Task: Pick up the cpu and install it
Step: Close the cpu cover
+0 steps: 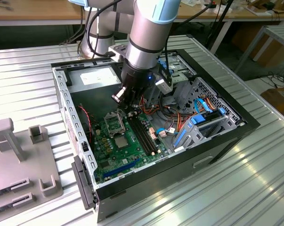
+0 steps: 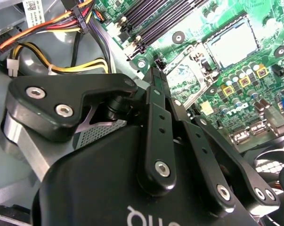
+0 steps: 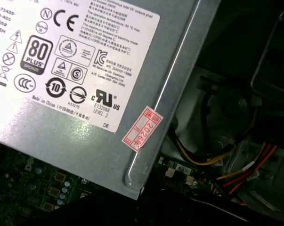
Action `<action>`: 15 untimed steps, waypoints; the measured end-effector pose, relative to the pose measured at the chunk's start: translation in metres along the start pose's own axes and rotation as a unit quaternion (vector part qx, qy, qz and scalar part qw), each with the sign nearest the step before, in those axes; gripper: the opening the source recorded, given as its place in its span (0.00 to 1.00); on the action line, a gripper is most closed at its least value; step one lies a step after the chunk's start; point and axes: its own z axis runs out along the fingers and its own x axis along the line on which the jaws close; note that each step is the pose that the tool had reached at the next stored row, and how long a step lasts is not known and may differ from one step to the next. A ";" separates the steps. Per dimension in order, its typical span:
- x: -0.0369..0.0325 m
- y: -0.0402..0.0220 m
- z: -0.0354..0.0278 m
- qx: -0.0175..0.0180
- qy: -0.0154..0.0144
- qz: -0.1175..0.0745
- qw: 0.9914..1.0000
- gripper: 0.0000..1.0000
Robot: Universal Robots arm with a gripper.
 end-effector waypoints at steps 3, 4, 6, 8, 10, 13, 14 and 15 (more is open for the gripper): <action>-0.0001 -0.0001 0.0000 0.000 0.000 -0.006 1.000 0.11; -0.0002 -0.0001 0.0000 0.000 0.000 -0.006 1.000 0.11; -0.0006 -0.0002 -0.0001 0.000 0.000 -0.006 1.000 0.11; -0.0014 0.0000 0.0000 0.000 0.000 -0.006 1.000 0.11; -0.0023 0.0001 0.0001 0.000 0.000 -0.007 1.000 0.11; -0.0031 0.0001 0.0008 0.001 0.000 -0.017 1.000 0.11; -0.0032 0.0001 0.0010 0.001 0.001 -0.022 1.000 0.11; -0.0032 0.0000 0.0012 0.001 0.001 -0.027 1.000 0.11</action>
